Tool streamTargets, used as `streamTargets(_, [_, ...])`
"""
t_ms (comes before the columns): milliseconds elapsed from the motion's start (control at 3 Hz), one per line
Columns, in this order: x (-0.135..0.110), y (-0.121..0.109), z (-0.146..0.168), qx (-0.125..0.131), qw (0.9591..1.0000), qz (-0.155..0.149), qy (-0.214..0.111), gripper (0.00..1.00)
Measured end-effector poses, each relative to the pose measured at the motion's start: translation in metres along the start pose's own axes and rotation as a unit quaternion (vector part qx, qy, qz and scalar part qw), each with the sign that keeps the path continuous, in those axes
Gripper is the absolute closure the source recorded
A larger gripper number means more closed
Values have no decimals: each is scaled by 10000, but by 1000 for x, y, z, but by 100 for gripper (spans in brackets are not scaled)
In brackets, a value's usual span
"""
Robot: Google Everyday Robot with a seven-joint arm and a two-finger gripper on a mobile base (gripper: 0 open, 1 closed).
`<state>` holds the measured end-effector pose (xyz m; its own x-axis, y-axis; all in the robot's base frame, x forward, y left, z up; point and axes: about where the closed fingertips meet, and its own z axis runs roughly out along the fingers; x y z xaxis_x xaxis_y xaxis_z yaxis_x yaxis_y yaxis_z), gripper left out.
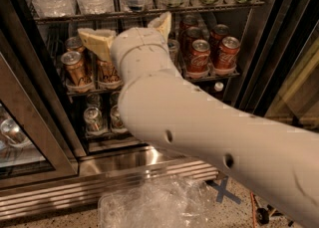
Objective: Pick redbull can from top shelf of fridge
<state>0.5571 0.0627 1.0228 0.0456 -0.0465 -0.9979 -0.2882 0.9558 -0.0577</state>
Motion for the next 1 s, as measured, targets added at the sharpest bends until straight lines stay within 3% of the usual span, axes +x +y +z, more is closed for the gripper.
streamTargets(333, [-40, -9, 21, 520, 9973, -254, -462, 0])
streamTargets(667, [-51, -23, 16, 833, 9942, -311, -607, 0])
streamTargets(1000, [-51, -23, 16, 833, 9942, -311, -607, 0])
